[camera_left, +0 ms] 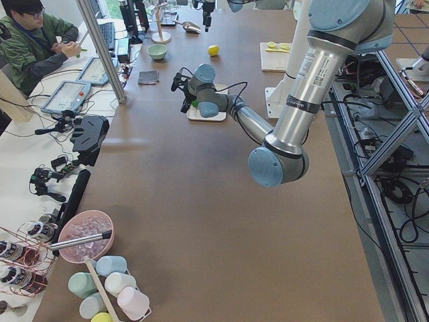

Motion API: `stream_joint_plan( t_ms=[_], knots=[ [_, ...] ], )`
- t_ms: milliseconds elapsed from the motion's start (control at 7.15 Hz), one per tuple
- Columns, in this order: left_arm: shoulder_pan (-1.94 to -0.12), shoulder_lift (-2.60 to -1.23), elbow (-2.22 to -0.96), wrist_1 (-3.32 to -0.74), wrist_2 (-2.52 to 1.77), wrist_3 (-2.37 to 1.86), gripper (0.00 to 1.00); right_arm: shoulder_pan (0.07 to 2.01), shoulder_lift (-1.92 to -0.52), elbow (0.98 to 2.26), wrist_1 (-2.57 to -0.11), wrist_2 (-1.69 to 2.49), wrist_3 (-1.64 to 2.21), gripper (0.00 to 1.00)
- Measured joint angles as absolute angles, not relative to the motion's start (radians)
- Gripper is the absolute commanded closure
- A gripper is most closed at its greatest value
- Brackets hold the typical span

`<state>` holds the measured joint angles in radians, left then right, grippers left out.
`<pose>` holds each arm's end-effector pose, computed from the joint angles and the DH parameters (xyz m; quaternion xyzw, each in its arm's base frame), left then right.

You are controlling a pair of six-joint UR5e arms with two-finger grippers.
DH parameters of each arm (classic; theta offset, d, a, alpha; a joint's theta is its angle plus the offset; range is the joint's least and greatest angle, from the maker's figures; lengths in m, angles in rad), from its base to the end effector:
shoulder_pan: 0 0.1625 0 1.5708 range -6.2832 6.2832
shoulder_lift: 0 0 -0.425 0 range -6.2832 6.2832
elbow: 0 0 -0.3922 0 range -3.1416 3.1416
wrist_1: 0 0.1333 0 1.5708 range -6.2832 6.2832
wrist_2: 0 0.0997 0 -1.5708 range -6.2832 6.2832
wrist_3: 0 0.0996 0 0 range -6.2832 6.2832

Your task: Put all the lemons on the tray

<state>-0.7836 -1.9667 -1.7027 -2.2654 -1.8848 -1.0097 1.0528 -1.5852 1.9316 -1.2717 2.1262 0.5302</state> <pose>0.3709 -0.5143 0.2957 0.2528 0.5232 -0.0006 0.8138 -0.1741 -0.4686 0.4619 0.1340 -0.3777 -0.0814 0.9125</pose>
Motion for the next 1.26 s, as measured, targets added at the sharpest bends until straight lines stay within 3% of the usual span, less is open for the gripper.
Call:
stream_joint_plan(
  t_ms=[420, 1259],
  knots=[
    [-0.808, -1.936, -1.698, -2.266, -1.897, -0.96, 0.03, 0.861, -1.593, 1.939, -1.272, 2.009, 0.513, 0.0],
    [-0.803, -1.934, -1.686, -2.267, -1.894, -0.959, 0.03, 0.821, -1.549, 1.814, -1.263, 1.949, 0.436, 0.0]
  ],
)
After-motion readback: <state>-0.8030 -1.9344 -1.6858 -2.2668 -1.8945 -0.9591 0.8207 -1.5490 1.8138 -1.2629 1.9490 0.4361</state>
